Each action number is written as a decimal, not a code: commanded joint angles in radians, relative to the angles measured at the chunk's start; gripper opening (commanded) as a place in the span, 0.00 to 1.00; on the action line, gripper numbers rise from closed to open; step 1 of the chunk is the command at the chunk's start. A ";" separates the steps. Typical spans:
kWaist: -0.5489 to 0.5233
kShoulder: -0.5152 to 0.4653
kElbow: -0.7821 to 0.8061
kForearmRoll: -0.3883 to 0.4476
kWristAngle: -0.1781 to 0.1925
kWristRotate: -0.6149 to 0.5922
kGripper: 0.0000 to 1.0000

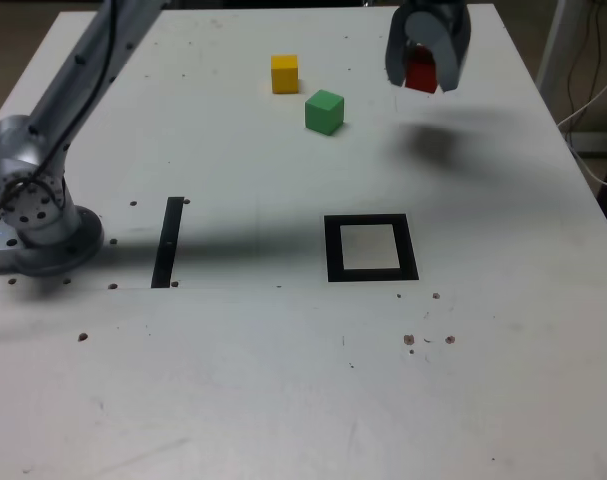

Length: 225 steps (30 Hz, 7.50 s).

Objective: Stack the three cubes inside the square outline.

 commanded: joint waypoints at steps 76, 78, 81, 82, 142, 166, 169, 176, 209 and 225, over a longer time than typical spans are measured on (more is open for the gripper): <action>-0.442 -0.294 0.802 -0.395 -0.169 -0.840 0.24; -0.442 -0.289 0.802 -0.399 -0.169 -0.840 0.25; -0.443 -0.283 0.802 -0.407 -0.171 -0.841 0.25; -0.443 -0.282 0.802 -0.408 -0.171 -0.842 0.25; -0.291 -0.484 0.788 -0.249 -0.133 -0.643 0.99; 0.288 -0.434 0.639 -0.183 -0.083 -0.209 0.99; 0.347 -0.403 0.611 -0.189 -0.073 -0.166 0.99; 0.426 -0.338 0.572 -0.192 -0.045 -0.115 0.99; 0.532 -0.087 0.480 -0.247 -0.055 0.022 0.77; 0.533 -0.076 0.467 -0.252 -0.065 0.024 0.39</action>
